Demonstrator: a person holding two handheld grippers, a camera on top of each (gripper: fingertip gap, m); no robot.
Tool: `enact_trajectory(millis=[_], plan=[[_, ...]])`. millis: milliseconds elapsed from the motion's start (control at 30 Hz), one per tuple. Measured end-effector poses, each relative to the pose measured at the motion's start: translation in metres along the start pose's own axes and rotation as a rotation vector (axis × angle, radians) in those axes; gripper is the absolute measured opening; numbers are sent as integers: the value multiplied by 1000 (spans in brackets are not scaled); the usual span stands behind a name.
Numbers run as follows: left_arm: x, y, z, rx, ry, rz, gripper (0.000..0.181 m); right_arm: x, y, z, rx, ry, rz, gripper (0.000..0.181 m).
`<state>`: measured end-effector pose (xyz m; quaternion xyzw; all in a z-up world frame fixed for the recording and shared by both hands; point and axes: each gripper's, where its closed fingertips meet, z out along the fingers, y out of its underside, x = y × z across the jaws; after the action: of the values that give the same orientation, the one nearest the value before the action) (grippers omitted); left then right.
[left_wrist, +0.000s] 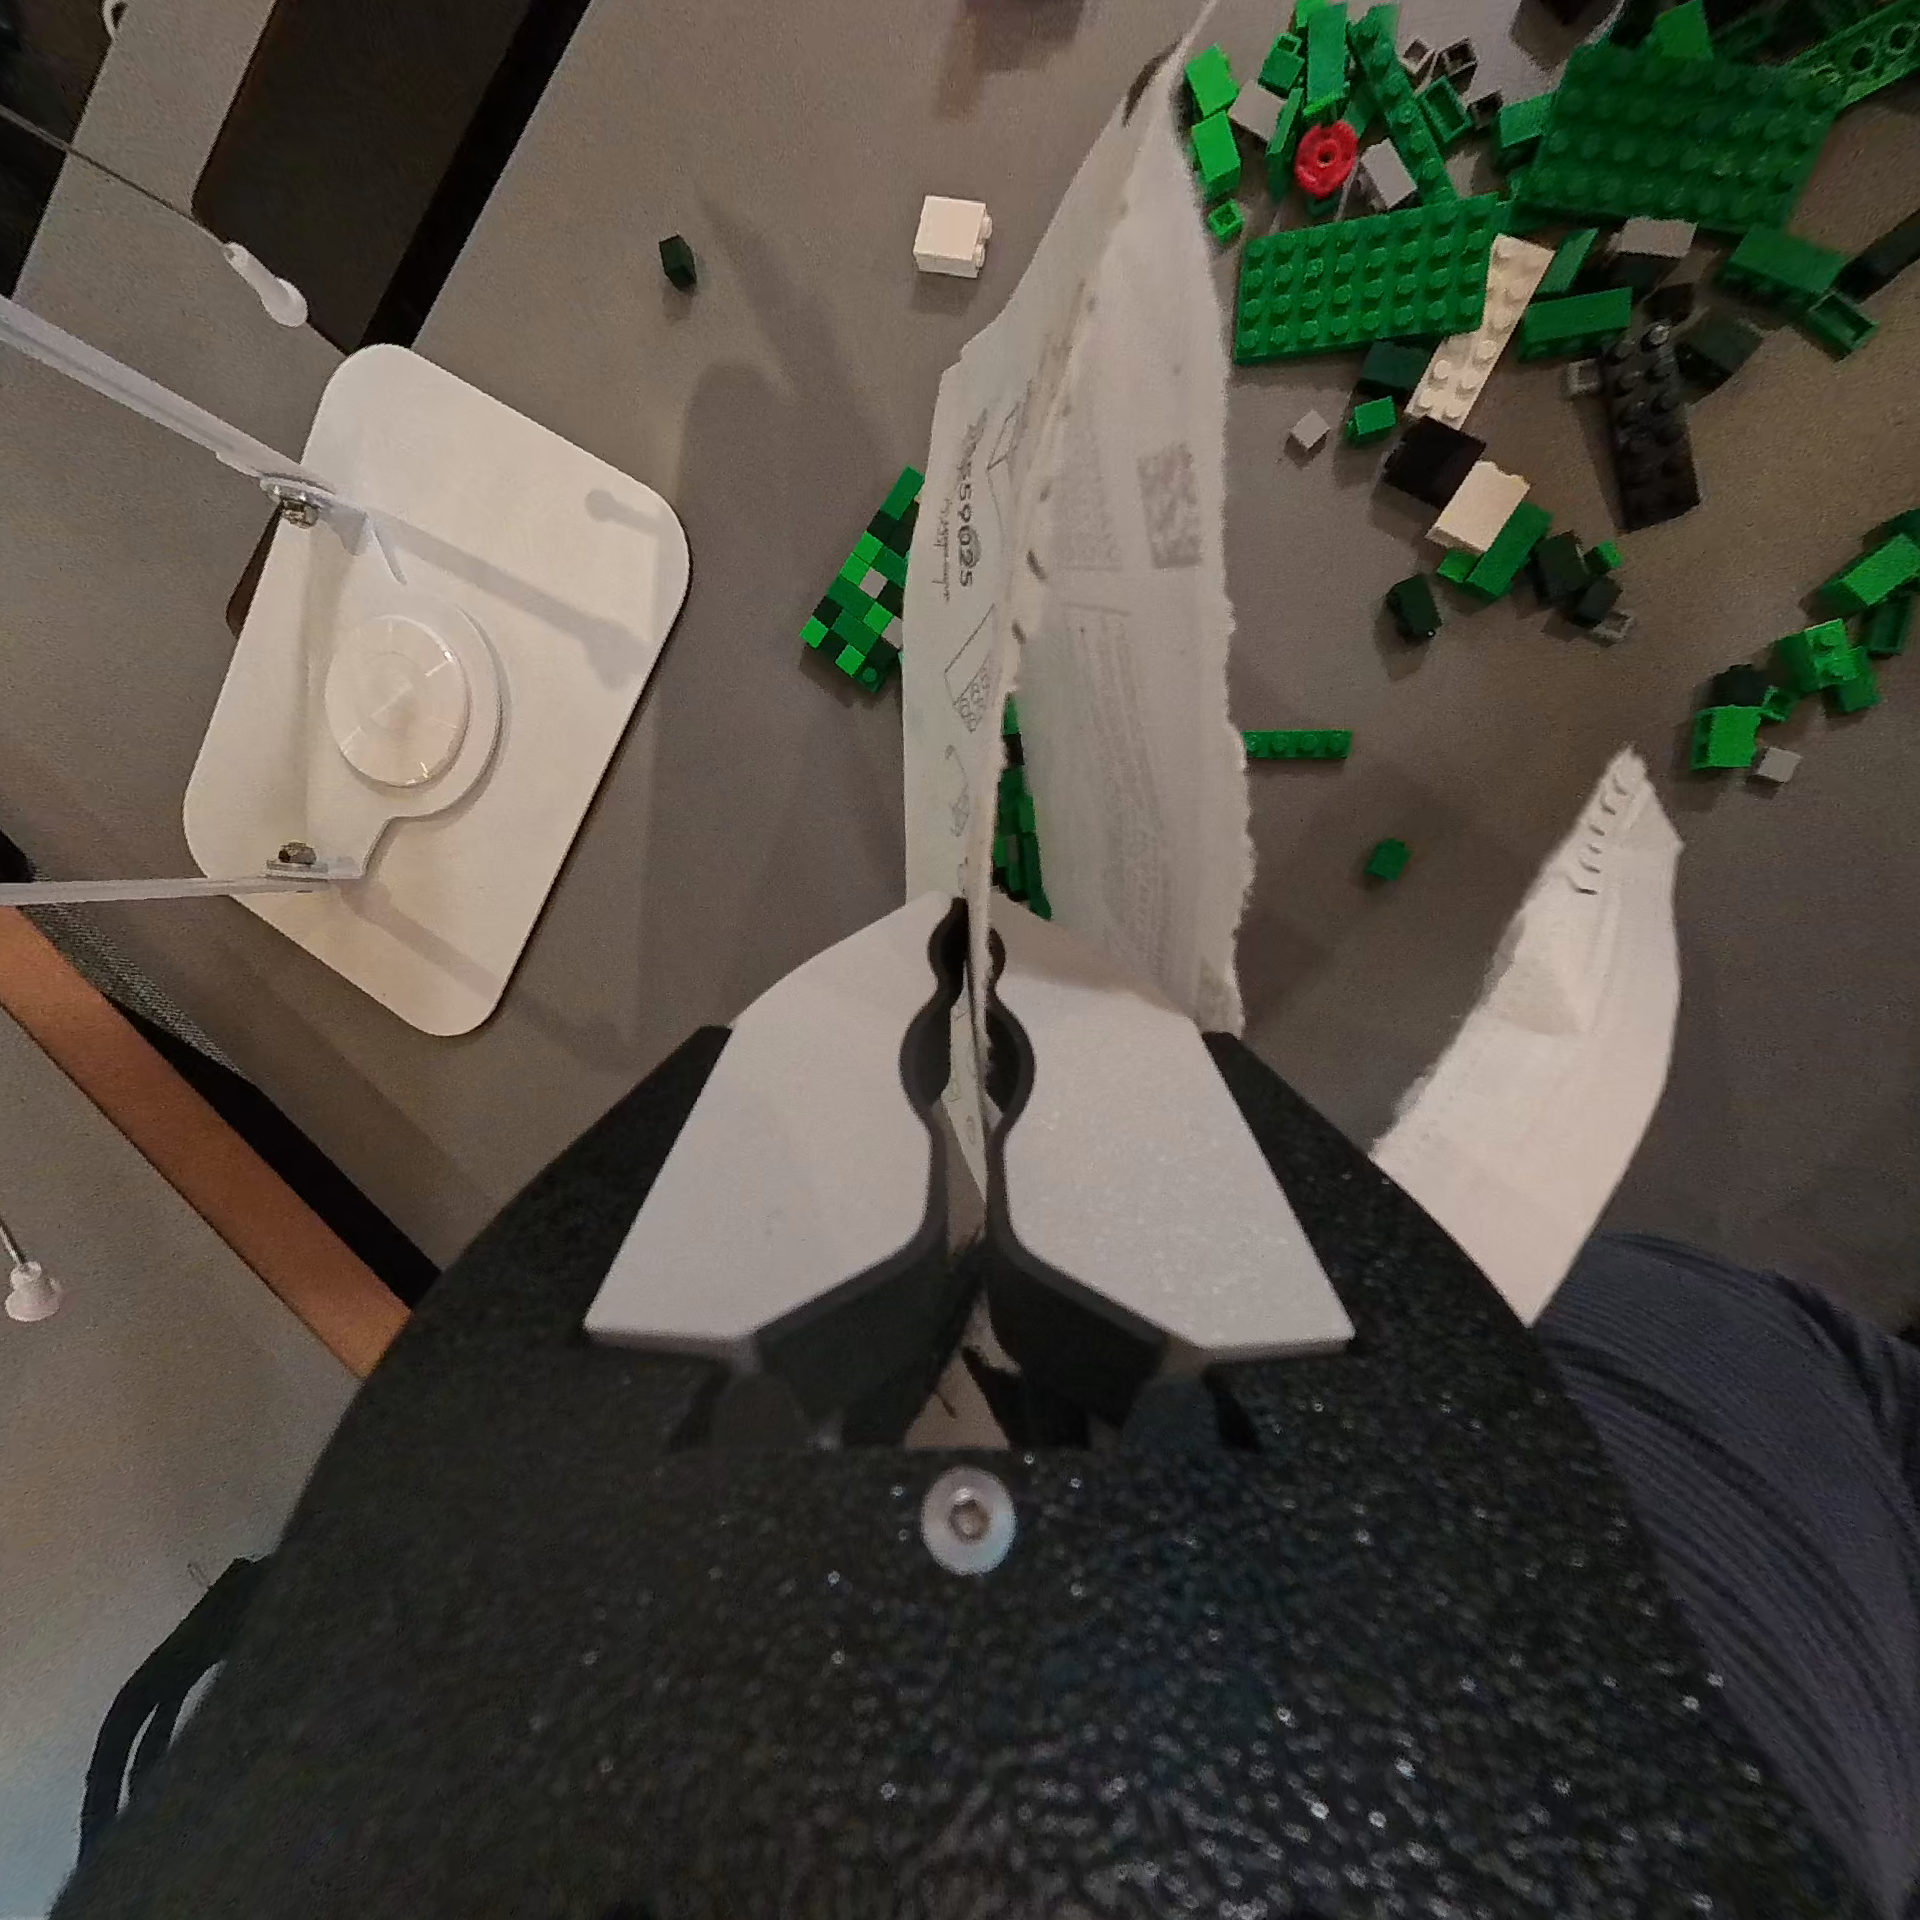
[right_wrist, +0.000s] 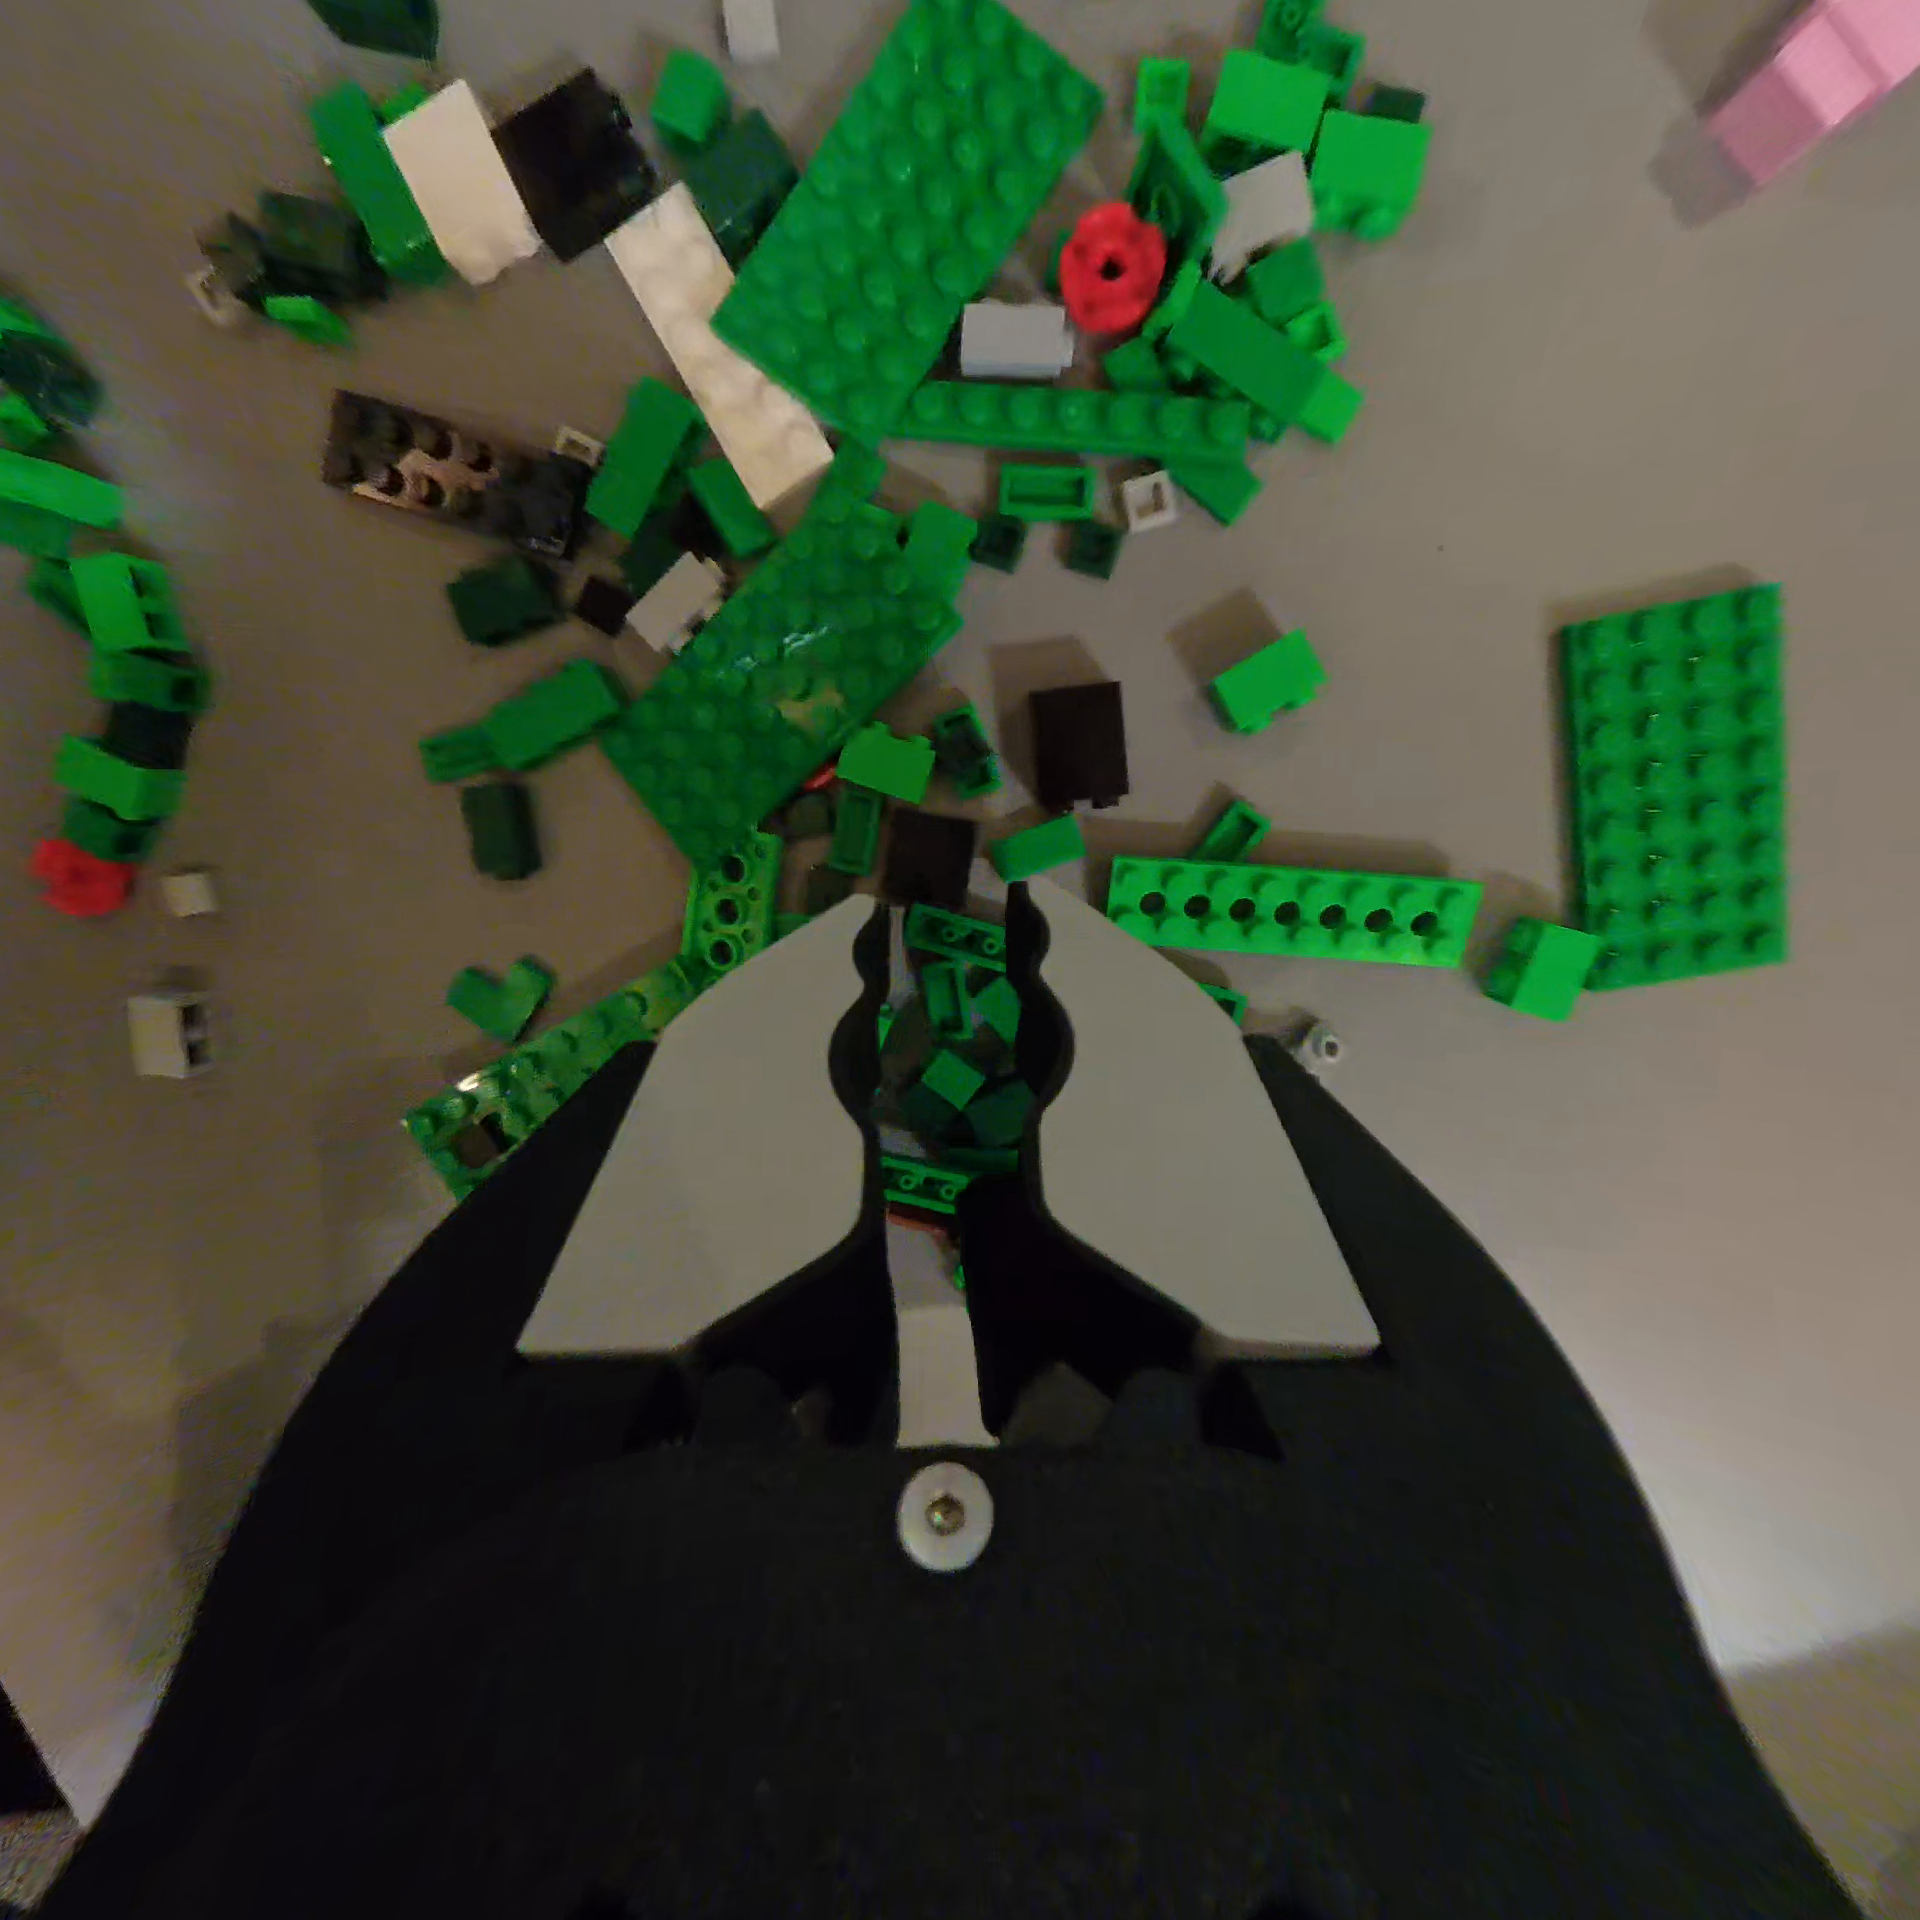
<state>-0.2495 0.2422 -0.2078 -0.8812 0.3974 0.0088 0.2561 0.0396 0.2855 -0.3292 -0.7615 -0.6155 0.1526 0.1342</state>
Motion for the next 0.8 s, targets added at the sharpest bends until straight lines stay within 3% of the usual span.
enact_trajectory(millis=[367, 800], plan=[[1, -1, 0, 1, 6, 3, 0, -4, -2, 4, -98, -105, 63, 23], [2, -1, 0, 0, 9, 8, 0, 0, -3, 6, -286, -45, -66, 24]])
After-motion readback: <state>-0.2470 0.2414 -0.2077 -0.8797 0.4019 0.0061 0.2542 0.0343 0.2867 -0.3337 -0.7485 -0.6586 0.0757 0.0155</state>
